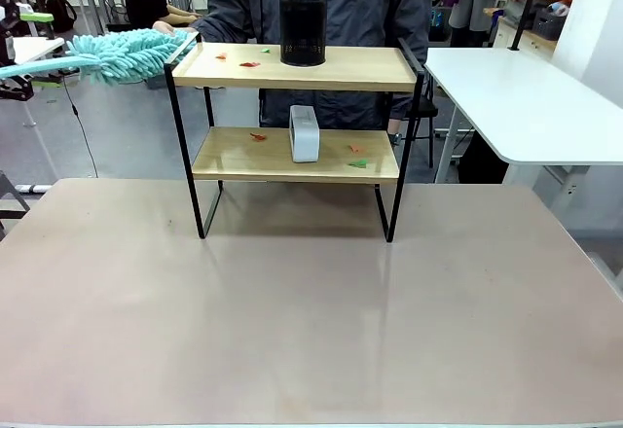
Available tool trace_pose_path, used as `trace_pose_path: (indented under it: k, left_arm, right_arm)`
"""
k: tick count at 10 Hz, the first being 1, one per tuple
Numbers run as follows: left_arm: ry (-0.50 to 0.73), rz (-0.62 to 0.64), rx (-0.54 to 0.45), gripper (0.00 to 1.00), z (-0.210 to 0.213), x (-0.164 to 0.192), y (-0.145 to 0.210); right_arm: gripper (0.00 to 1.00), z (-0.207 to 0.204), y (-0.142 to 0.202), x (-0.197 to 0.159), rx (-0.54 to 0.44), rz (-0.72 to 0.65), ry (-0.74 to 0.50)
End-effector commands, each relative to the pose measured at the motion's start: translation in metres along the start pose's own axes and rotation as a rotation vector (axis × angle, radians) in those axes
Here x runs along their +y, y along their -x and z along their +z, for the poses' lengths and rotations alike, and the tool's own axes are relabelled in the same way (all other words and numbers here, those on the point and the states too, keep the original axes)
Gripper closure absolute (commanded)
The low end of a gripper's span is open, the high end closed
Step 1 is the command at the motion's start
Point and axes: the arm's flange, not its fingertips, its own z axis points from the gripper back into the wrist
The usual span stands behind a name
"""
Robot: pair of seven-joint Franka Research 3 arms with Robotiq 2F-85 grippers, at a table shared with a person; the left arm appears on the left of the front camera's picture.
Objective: Clean the shelf.
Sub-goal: Pick up the Duster from the human.
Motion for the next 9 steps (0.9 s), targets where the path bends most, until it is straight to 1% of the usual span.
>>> trace_pose_path:
  k: [1,2,3,4,5,6,7,9]
  left_arm:
    - [0.022,-0.009,0.025,0.00,-0.0008,0.0056,0.0039]
    - [0.017,-0.003,0.025,0.00,0.0000,0.0085,0.0045]
    - [0.008,-0.028,-0.004,0.34,0.0006,0.0090,0.0053]
    - [0.021,-0.021,-0.001,0.59,-0.0002,0.0094,0.0052]
    - [0.019,-0.024,0.005,0.93,-0.0010,0.0098,0.0060]
    - [0.016,-0.028,0.003,0.66,-0.0013,0.0105,0.0058]
    - [0.018,-0.028,0.001,1.00,-0.0009,0.0099,0.0058]
    - [0.023,-0.032,0.003,1.00,-0.0003,0.0091,0.0061]
  right_arm:
    - [0.00,-0.0004,-0.0019,0.0007,-0.015,0.027,-0.021]
    - [0.00,-0.0004,-0.0019,0.0007,-0.015,0.027,-0.021]
    - [0.00,-0.0004,-0.0019,0.0007,-0.015,0.027,-0.021]
    - [0.00,-0.0004,-0.0019,0.0007,-0.015,0.027,-0.021]
    - [0.00,-0.0004,-0.0019,0.0007,-0.015,0.027,-0.021]
    - [0.00,-0.0004,-0.0019,0.0007,-0.015,0.027,-0.021]
    - [0.00,-0.0004,-0.0019,0.0007,-0.015,0.027,-0.021]
    - [0.00,-0.0004,-0.0019,0.0007,-0.015,0.027,-0.021]
